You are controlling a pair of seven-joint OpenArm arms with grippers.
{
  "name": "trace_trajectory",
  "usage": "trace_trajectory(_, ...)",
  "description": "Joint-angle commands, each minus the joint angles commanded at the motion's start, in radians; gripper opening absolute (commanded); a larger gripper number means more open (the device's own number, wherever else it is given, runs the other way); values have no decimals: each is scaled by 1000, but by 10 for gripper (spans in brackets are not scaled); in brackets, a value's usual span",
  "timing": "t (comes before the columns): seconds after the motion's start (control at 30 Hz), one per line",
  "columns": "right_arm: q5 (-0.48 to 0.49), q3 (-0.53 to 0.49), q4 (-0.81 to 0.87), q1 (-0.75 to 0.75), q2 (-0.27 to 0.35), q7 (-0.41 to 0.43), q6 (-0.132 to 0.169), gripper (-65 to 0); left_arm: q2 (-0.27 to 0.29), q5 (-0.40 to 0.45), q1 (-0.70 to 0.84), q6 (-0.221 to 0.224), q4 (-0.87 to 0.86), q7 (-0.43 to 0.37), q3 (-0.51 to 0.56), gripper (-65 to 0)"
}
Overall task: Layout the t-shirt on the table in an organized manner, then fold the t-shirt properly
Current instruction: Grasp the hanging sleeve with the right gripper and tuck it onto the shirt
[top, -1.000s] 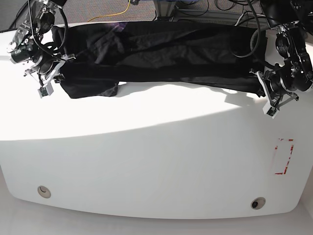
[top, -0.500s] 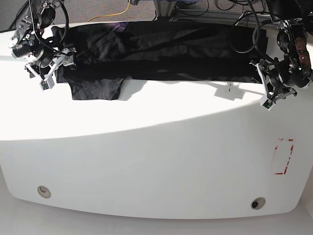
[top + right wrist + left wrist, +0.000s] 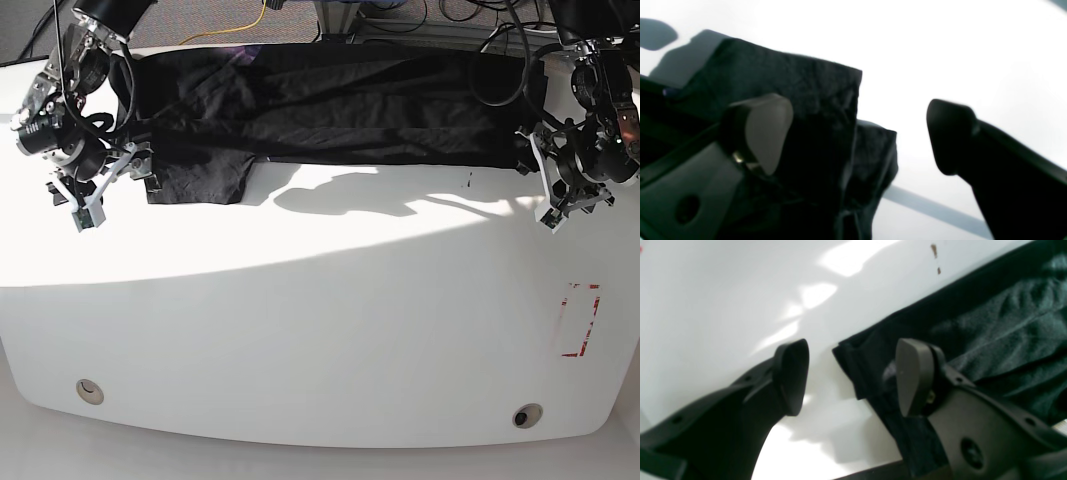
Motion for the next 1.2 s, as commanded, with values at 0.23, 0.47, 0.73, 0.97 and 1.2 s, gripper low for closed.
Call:
trace_trajectory(0.23, 2, -3, -209, 78, 8, 52, 0, 0, 2, 0, -2, 0, 23, 0, -2, -261)
trace_trajectory(0.47, 0, -8, -287, 94, 6, 57, 0, 0, 2, 0, -21, 0, 26, 0, -2, -261)
trace_trajectory(0.73, 9, -89, -288, 86, -3, 58, 0, 0, 2, 0, -34, 0, 26, 0, -2, -261)
trace_trajectory(0.97, 6, -100, -288, 86, -48, 58, 0, 0, 2, 0, -48, 0, 25, 0, -2, -261)
trace_trajectory(1.2, 5, -100, -288, 84, -63, 58, 0, -5, 2, 0, -61, 0, 23, 0, -2, -261)
